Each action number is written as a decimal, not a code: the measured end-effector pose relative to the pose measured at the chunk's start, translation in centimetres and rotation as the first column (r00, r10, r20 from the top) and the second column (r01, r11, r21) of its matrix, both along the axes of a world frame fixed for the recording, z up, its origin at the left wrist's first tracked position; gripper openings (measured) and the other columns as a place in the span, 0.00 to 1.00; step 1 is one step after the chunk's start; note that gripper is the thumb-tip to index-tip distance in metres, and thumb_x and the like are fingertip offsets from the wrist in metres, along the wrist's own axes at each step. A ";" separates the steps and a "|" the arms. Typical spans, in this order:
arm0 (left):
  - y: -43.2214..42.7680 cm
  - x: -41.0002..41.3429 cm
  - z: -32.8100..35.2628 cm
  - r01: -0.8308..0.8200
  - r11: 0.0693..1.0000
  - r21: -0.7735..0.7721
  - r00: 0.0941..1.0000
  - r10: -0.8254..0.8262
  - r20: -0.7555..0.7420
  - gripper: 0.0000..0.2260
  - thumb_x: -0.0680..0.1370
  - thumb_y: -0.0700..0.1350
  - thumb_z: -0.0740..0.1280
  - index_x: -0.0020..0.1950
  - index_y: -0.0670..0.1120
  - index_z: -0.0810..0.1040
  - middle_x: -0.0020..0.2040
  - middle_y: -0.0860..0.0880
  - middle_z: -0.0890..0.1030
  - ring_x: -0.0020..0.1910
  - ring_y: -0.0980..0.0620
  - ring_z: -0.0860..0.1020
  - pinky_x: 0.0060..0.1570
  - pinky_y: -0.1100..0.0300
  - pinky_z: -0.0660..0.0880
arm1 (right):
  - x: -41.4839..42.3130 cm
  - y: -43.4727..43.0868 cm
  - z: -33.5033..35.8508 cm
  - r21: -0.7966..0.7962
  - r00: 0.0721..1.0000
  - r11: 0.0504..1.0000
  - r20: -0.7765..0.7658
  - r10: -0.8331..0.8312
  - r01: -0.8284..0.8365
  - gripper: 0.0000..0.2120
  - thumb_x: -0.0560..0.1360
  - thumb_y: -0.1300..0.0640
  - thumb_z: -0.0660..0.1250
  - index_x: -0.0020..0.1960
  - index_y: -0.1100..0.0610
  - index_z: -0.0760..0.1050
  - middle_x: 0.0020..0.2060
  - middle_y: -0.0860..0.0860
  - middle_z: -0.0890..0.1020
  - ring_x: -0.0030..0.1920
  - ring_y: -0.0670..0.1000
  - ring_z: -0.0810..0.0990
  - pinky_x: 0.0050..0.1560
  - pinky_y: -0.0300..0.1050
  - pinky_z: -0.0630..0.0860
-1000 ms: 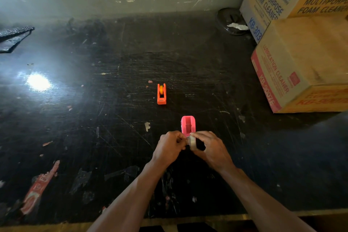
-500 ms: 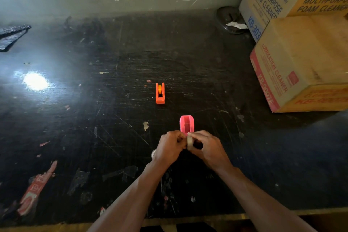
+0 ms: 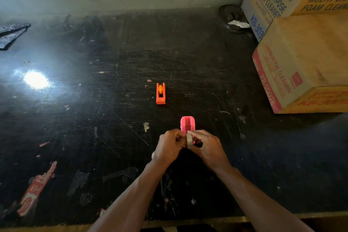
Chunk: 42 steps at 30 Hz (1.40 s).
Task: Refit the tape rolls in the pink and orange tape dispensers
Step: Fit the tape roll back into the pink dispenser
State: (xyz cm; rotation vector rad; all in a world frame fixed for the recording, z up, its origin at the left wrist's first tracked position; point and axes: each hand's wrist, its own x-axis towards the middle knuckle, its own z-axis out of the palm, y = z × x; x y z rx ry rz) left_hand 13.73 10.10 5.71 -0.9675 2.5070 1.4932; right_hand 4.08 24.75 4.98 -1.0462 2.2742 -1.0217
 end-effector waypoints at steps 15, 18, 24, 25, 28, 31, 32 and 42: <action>-0.9 -1.8 -1.6 -0.137 0.989 0.048 0.989 0.139 -0.039 0.06 0.80 0.40 0.71 0.56 0.45 0.85 0.48 0.51 0.88 0.47 0.56 0.87 0.53 0.55 0.85 | -1.5 -1.9 -0.7 0.000 0.997 0.998 0.046 -0.058 0.058 0.18 0.77 0.54 0.75 0.66 0.53 0.81 0.63 0.50 0.82 0.59 0.43 0.80 0.52 0.22 0.71; -1.4 -2.9 -2.0 -0.133 0.991 0.033 0.990 0.134 -0.031 0.06 0.80 0.40 0.72 0.55 0.46 0.85 0.48 0.50 0.87 0.47 0.56 0.86 0.54 0.54 0.85 | -2.3 -2.6 -1.0 0.013 0.998 0.998 0.035 -0.055 0.054 0.19 0.75 0.52 0.76 0.65 0.52 0.82 0.62 0.50 0.83 0.59 0.44 0.81 0.53 0.25 0.71; -1.9 -4.2 -2.9 -0.140 0.990 0.015 0.990 0.140 -0.005 0.05 0.80 0.38 0.72 0.53 0.46 0.85 0.47 0.50 0.87 0.46 0.55 0.86 0.51 0.53 0.85 | -3.4 -3.2 -2.2 0.046 0.999 0.998 0.016 -0.037 0.036 0.16 0.77 0.52 0.74 0.65 0.52 0.82 0.62 0.50 0.83 0.59 0.43 0.80 0.54 0.27 0.73; -1.9 -4.2 -3.0 -0.142 0.990 0.013 0.990 0.142 -0.003 0.05 0.80 0.38 0.71 0.53 0.46 0.85 0.47 0.50 0.87 0.46 0.55 0.86 0.51 0.53 0.85 | -3.5 -3.2 -2.4 0.055 0.999 0.998 0.006 -0.033 0.032 0.16 0.78 0.53 0.74 0.65 0.52 0.82 0.62 0.50 0.83 0.59 0.43 0.80 0.56 0.30 0.75; -2.0 -4.2 -3.3 -0.167 0.986 0.013 0.986 0.167 -0.004 0.06 0.80 0.38 0.71 0.54 0.47 0.85 0.47 0.50 0.87 0.46 0.55 0.86 0.52 0.54 0.85 | -3.6 -3.4 -2.6 0.062 0.999 0.998 -0.001 -0.032 0.032 0.16 0.78 0.54 0.73 0.65 0.53 0.81 0.62 0.51 0.83 0.58 0.45 0.81 0.55 0.30 0.75; -1.9 -4.2 -3.5 -0.187 0.982 0.013 0.982 0.187 -0.009 0.06 0.80 0.39 0.72 0.54 0.47 0.86 0.47 0.52 0.87 0.46 0.56 0.86 0.51 0.56 0.84 | -3.7 -3.7 -2.8 0.077 0.999 0.997 -0.022 -0.029 0.030 0.18 0.77 0.54 0.74 0.66 0.54 0.81 0.63 0.51 0.83 0.62 0.48 0.80 0.60 0.40 0.78; -1.9 -4.2 -3.4 -0.185 0.983 0.010 0.983 0.185 -0.013 0.06 0.80 0.40 0.71 0.54 0.48 0.86 0.47 0.52 0.87 0.46 0.57 0.86 0.51 0.57 0.84 | -3.7 -3.8 -2.9 0.083 0.999 0.996 -0.034 -0.027 0.029 0.18 0.77 0.54 0.74 0.66 0.53 0.81 0.63 0.51 0.83 0.62 0.49 0.80 0.62 0.44 0.78; -1.8 -4.3 -3.4 -0.206 0.979 0.010 0.978 0.206 -0.014 0.05 0.80 0.42 0.72 0.54 0.50 0.85 0.47 0.54 0.86 0.46 0.59 0.85 0.48 0.64 0.81 | -3.3 -3.7 -3.3 0.108 0.997 0.994 -0.074 -0.024 0.032 0.12 0.77 0.61 0.73 0.61 0.56 0.83 0.65 0.50 0.80 0.66 0.48 0.77 0.61 0.28 0.68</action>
